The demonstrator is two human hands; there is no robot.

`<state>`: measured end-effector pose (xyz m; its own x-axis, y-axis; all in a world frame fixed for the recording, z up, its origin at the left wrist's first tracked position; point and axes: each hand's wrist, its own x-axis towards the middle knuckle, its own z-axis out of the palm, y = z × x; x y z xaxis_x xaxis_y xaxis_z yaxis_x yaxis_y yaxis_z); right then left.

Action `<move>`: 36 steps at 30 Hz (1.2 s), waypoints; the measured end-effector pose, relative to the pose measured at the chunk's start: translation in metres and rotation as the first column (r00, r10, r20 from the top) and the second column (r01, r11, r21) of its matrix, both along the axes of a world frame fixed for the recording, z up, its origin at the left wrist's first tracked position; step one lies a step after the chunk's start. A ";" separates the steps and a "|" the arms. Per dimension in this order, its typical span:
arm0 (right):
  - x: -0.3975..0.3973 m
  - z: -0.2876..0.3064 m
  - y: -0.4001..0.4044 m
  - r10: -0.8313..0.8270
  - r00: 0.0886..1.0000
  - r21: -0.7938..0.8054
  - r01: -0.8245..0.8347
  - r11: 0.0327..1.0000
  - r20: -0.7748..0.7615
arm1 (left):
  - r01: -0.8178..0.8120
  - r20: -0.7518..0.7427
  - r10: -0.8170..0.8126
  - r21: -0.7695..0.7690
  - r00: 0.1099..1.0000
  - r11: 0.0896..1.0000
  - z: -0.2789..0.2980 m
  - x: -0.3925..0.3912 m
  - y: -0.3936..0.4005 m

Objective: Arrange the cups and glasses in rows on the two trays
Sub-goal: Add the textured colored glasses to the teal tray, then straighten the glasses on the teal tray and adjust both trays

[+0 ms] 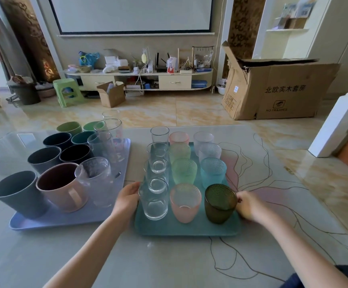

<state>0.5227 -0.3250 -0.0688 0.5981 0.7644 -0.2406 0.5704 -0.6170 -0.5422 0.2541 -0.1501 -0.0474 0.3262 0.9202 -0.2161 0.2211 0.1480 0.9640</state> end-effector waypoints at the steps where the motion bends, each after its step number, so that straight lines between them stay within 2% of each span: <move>1: 0.001 -0.001 0.001 0.001 1.000 0.011 -0.001 1.000 0.005 | 0.044 0.002 -0.044 0.009 0.999 0.999 0.000 0.001 -0.002; 12: 0.010 -0.003 -0.006 -0.062 0.997 0.040 0.064 0.997 -0.044 | 0.193 0.041 -0.196 0.070 0.980 0.979 -0.010 0.015 0.023; 16: 0.013 -0.003 -0.008 -0.054 0.997 0.059 0.057 0.997 -0.053 | 0.200 0.043 -0.204 0.077 0.978 0.977 -0.011 0.024 0.028; 23: 0.034 -0.017 -0.002 -0.055 0.998 0.110 0.050 0.993 0.044 | 0.190 0.033 -0.197 0.157 0.980 0.969 -0.014 0.039 0.030; 26: 0.039 -0.019 0.000 -0.056 0.998 0.093 0.055 0.994 0.003 | 0.210 0.014 -0.216 0.181 0.976 0.961 -0.015 0.039 0.034; 28: 0.037 -0.017 -0.002 -0.115 0.993 0.100 0.118 0.988 -0.032 | 0.180 0.042 -0.189 0.175 0.981 0.968 -0.016 0.040 0.035; 31: 0.030 -0.013 -0.005 -0.314 0.943 0.280 0.332 0.901 -0.108 | 0.053 0.227 -0.065 0.057 0.972 0.997 -0.025 0.040 0.035; 33: 0.026 -0.002 0.003 -0.406 0.881 0.457 0.473 0.753 -0.244 | 0.034 0.285 -0.034 0.006 0.958 0.999 -0.024 0.041 0.035; 35: 0.031 0.014 0.020 -0.360 0.825 0.535 0.559 0.633 -0.436 | 0.062 0.324 -0.056 -0.007 0.944 0.998 -0.021 0.047 0.041; 36: 0.035 0.021 0.028 -0.313 0.798 0.533 0.584 0.613 -0.514 | 0.063 0.303 -0.060 -0.001 0.951 0.998 -0.018 0.051 0.048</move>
<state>0.5581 -0.2966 -0.0481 0.8881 0.4555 -0.0617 0.0151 -0.1631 -0.9865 0.3053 -0.1018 -0.0650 0.4337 0.8945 -0.1084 -0.0718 0.1542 0.9854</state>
